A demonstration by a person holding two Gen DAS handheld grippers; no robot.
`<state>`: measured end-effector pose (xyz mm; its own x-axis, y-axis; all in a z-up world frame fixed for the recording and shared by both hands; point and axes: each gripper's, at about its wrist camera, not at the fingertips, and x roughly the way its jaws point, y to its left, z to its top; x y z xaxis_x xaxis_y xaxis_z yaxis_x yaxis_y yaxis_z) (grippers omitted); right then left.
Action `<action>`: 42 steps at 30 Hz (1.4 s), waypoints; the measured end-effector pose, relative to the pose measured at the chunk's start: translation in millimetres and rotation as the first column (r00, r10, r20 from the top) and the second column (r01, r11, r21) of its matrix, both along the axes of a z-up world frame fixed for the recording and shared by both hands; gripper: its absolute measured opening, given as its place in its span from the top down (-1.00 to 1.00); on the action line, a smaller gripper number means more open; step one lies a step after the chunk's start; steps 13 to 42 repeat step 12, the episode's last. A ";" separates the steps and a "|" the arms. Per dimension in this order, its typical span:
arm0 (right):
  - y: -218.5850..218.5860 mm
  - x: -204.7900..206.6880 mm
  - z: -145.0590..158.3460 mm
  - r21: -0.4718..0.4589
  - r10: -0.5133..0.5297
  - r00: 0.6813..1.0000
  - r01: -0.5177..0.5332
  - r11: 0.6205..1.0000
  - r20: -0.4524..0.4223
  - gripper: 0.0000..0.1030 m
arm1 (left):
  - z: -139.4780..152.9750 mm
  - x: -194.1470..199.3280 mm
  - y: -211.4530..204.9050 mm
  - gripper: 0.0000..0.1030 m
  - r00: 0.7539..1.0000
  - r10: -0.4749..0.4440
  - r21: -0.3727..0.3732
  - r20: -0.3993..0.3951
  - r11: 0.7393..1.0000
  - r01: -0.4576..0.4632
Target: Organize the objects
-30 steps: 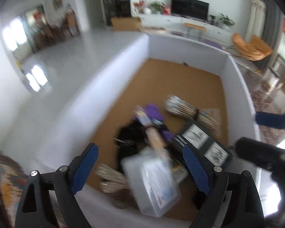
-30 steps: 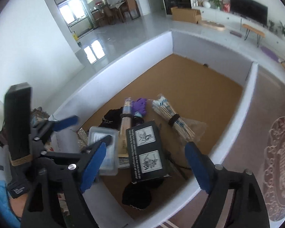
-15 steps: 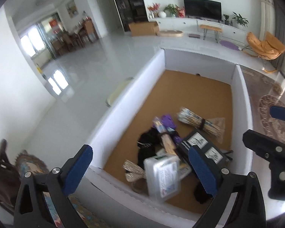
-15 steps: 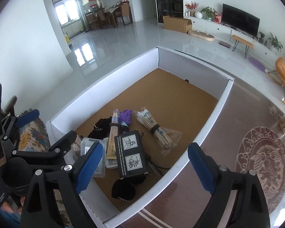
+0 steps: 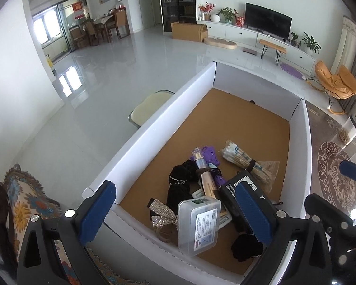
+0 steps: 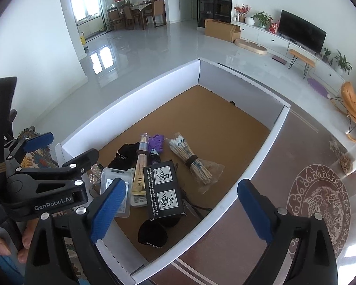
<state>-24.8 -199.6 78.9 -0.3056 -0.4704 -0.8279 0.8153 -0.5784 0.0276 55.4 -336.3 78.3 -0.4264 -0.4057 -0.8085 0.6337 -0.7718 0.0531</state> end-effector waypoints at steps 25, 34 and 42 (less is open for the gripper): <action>4.6 -2.7 1.0 -0.019 -0.009 1.000 0.009 1.000 -0.006 -0.85 | 4.5 5.0 9.5 -0.99 0.999 -0.004 -0.027 -0.039 1.000 0.003; 4.6 -2.7 1.0 -0.019 -0.009 1.000 0.009 1.000 -0.006 -0.85 | 4.5 5.0 9.5 -0.99 0.999 -0.004 -0.027 -0.039 1.000 0.003; 4.6 -2.7 1.0 -0.019 -0.009 1.000 0.009 1.000 -0.006 -0.85 | 4.5 5.0 9.5 -0.99 0.999 -0.004 -0.027 -0.039 1.000 0.003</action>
